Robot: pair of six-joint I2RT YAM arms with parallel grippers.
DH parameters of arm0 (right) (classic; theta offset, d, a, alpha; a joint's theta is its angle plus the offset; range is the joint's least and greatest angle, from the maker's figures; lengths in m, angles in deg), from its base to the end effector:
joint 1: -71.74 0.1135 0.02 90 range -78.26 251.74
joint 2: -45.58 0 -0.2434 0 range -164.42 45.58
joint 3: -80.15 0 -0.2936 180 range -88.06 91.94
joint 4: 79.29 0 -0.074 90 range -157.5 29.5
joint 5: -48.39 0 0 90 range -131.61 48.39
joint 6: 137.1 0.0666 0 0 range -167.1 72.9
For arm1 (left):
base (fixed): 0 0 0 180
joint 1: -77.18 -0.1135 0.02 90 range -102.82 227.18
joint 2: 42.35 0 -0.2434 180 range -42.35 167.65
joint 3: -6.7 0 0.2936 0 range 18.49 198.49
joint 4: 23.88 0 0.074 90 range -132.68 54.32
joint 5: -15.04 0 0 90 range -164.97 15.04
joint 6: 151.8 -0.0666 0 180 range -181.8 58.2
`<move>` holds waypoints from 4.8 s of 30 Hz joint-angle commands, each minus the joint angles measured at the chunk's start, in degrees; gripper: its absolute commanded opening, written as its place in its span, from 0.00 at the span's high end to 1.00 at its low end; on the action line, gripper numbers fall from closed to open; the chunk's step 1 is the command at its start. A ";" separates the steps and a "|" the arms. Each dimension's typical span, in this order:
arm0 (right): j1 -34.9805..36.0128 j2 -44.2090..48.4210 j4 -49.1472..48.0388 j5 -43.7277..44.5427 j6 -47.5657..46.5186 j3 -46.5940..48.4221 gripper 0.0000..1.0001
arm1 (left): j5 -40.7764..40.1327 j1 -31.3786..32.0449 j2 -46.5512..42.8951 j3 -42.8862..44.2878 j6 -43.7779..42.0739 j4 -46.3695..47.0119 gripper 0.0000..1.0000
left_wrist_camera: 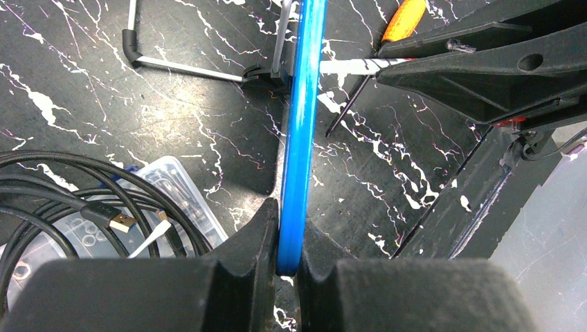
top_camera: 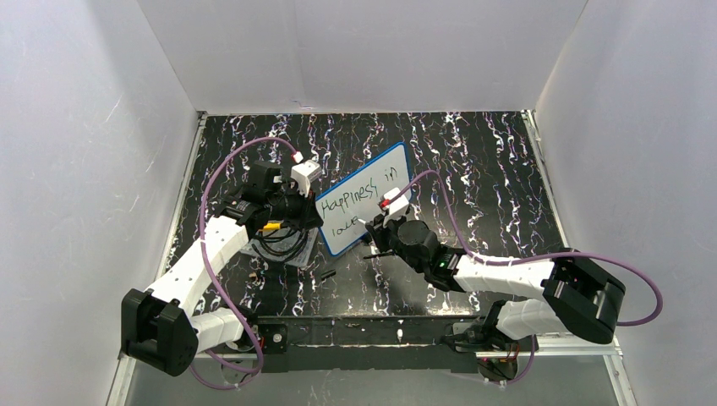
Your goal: Write a sentence on the whiteboard
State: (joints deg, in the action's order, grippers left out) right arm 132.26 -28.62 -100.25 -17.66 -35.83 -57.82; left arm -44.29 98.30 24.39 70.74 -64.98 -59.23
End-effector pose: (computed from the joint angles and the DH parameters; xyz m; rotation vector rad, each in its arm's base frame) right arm 0.1882 0.2779 0.1652 -0.4533 1.7225 0.5434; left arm 0.2868 -0.1472 0.2424 0.7551 2.1019 -0.7678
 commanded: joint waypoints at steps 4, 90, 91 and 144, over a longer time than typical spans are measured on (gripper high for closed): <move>-0.04 1.42 -3.19 1.20 -1.95 3.05 0.99 | 1.73 0.15 -1.73 1.18 0.45 -0.27 1.00; -1.01 -1.95 -1.59 0.62 0.95 0.23 0.99 | 1.88 0.17 -1.92 1.19 0.54 -0.27 1.00; -1.01 -1.74 -1.94 0.73 0.95 0.01 0.99 | 1.93 0.18 -1.96 1.19 0.54 -0.27 1.00; -1.01 2.46 -2.13 3.70 2.01 -1.30 0.99 | 1.52 0.22 -2.21 1.10 0.72 -0.27 1.00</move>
State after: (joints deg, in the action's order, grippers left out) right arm 131.42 -29.62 -100.38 -14.56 -34.26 -58.84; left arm -44.33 98.30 24.28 70.74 -64.79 -59.27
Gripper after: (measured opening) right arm 0.195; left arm 0.078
